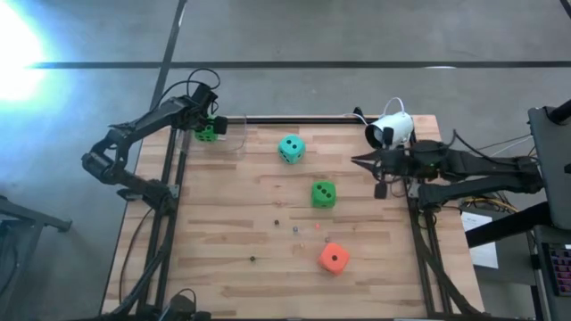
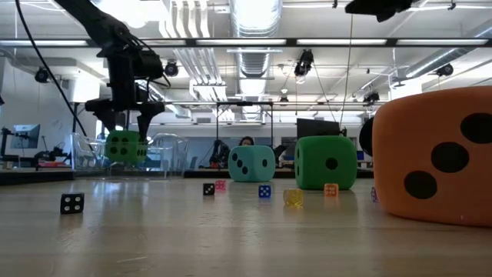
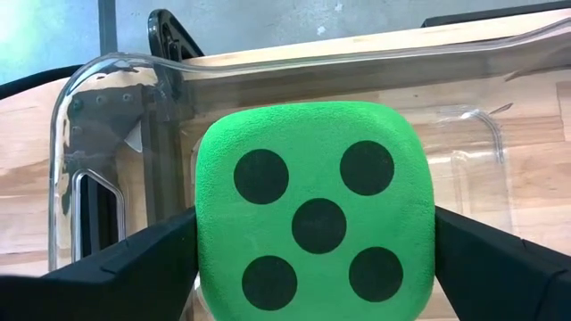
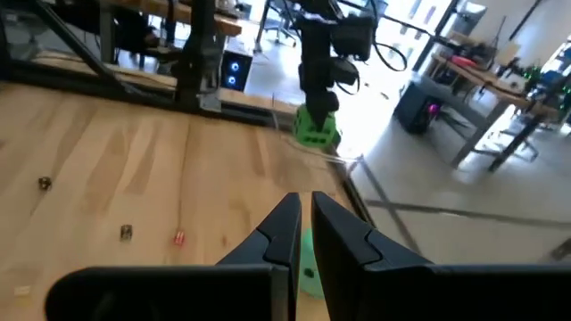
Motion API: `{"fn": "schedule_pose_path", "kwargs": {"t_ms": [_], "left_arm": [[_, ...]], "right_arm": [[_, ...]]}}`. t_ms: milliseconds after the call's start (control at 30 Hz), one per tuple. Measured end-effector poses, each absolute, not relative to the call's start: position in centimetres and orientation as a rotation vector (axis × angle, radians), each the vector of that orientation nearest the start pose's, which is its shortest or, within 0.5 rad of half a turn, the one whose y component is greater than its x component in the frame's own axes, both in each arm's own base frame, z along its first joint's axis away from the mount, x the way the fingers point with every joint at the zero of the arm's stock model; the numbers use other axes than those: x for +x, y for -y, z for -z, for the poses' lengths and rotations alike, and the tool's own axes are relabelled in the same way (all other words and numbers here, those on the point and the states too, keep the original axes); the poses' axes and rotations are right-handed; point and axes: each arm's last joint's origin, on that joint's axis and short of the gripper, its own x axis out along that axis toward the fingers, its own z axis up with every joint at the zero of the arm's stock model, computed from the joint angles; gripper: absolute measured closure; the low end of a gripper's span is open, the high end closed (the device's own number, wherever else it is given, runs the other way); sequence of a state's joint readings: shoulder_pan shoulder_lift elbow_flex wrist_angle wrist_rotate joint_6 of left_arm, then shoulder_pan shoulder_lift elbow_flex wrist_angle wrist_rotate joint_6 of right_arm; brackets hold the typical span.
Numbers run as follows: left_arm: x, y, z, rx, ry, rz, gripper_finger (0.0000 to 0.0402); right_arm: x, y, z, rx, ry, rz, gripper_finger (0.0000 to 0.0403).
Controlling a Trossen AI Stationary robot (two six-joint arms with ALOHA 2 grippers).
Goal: Pick & Place Dice
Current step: Put the left large green die into the transparent bin
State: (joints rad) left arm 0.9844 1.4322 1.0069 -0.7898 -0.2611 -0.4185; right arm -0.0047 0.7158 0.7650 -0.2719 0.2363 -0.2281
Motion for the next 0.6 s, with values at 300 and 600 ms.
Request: {"fn": "schedule_pose_path", "kwargs": {"t_ms": [300,600], "left_arm": [[14.03,-22.47,-22.88,-0.776,-0.976,-1.337,0.0007],[14.04,-22.46,-22.88,-0.775,-0.977,-1.336,0.0007]], "right_arm": [[15.91,0.82,-33.72,-0.256,-0.220,0.220,0.0376],[15.82,0.82,-33.75,-0.263,-0.219,0.220,0.0376]]}}
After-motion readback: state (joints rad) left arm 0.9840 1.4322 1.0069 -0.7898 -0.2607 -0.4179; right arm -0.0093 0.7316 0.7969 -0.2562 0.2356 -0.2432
